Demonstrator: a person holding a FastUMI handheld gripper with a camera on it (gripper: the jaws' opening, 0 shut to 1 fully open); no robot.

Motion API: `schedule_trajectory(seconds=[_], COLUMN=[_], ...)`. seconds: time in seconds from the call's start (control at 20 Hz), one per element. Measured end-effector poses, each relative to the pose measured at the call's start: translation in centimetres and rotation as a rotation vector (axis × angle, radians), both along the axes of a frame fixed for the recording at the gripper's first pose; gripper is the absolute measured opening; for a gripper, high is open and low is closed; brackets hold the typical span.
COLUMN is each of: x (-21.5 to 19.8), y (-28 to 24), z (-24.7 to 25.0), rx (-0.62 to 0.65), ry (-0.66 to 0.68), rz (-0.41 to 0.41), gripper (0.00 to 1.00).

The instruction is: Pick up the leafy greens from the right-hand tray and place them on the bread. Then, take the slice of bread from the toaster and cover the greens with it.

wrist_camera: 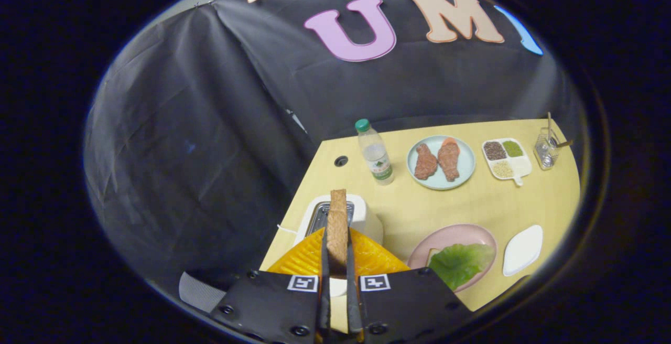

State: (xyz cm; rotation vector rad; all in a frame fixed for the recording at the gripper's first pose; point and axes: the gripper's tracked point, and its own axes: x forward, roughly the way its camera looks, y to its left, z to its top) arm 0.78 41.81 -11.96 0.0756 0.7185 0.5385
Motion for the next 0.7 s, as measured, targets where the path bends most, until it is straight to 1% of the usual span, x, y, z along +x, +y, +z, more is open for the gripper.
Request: schedule_trajectory(seconds=[0.15,0.25,0.35,0.45,0.55,0.7], x=[0.8,1.8,2.2,2.6,2.1,2.8], y=[-3.1,-6.2,-9.0,-10.8,-12.5,-15.1], z=[1.4,1.5,1.1,0.1,-1.5,-5.3], rx=[0.068,0.089,0.137,0.225,0.290,0.314], ry=[0.011,0.010,0.046,0.101,0.163,0.186], rz=[-0.047,-0.093,-0.144,-0.178,-0.184,-0.208], gripper=[0.15,0.15,0.15,0.15,0.15,0.15])
